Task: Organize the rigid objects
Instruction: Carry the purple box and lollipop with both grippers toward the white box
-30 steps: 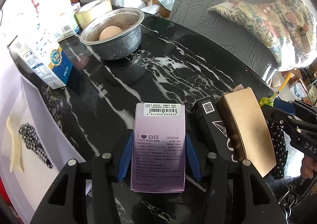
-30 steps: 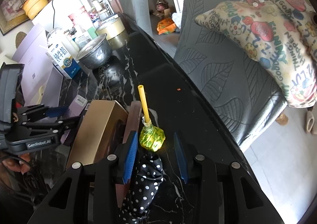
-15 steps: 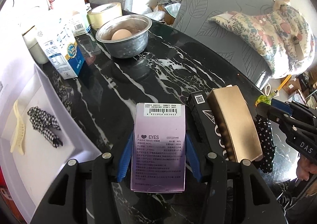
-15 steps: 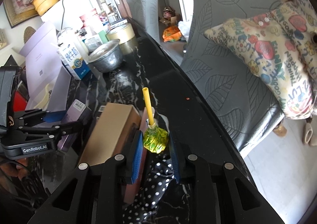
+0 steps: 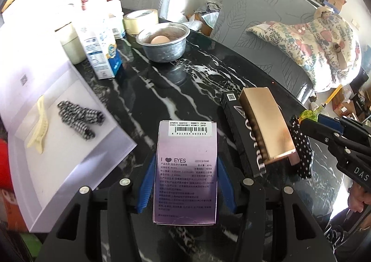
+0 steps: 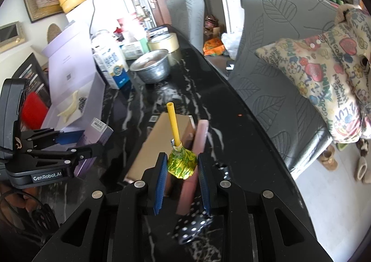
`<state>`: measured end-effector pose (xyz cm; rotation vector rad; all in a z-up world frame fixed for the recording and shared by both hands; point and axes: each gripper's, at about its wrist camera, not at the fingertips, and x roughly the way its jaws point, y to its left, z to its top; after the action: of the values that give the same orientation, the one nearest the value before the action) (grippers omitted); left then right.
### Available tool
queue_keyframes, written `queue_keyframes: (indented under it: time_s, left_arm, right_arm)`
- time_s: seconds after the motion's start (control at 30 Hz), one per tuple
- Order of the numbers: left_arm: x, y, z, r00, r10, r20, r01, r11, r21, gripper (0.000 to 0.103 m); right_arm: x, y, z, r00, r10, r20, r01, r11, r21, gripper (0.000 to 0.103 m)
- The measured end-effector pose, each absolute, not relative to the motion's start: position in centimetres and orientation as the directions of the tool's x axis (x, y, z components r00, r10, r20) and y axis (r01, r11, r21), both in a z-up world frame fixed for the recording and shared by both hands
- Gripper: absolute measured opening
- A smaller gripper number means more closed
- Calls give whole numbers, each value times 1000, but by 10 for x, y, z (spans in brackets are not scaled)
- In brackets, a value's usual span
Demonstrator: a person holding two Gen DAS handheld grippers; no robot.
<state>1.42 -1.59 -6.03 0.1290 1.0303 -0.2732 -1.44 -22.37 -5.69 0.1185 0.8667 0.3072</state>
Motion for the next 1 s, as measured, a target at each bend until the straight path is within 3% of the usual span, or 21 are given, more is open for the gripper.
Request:
queue_keyframes:
  time_s: [0.6, 1.0]
  left_arm:
    - [-67, 43, -37, 560, -67, -826, 126, 992, 5, 51]
    - [-117, 91, -16, 619, 37, -784, -49, 999, 9, 51]
  right_arm:
    - [-62, -158, -30, 587, 437, -681, -423, 883, 202, 26]
    - [-90, -97, -30, 478, 561, -675, -608, 767, 206, 26]
